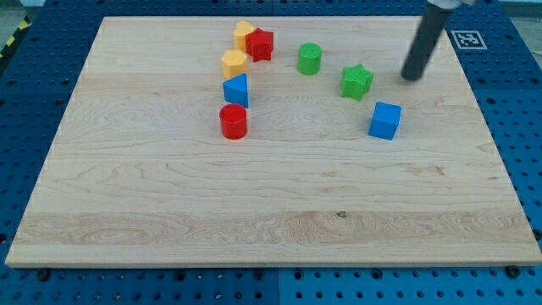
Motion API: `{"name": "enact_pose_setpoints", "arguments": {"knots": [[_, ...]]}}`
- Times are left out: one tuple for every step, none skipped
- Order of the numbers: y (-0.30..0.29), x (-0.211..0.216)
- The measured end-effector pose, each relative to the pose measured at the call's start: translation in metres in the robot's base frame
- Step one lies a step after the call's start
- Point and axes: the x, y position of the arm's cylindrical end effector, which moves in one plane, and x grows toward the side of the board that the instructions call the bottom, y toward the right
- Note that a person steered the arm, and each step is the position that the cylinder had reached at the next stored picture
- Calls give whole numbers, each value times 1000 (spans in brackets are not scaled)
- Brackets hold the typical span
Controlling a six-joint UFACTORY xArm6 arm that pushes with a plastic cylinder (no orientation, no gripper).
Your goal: Place the green star diagonal to the green circle
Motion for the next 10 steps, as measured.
{"name": "enact_pose_setpoints", "arguments": {"knots": [[-6,-1],[-14,5],[-36,20],[-49,30],[-49,30],[-58,30],[-60,29],[-58,-17],[-72,-70],[-132,-91]]}}
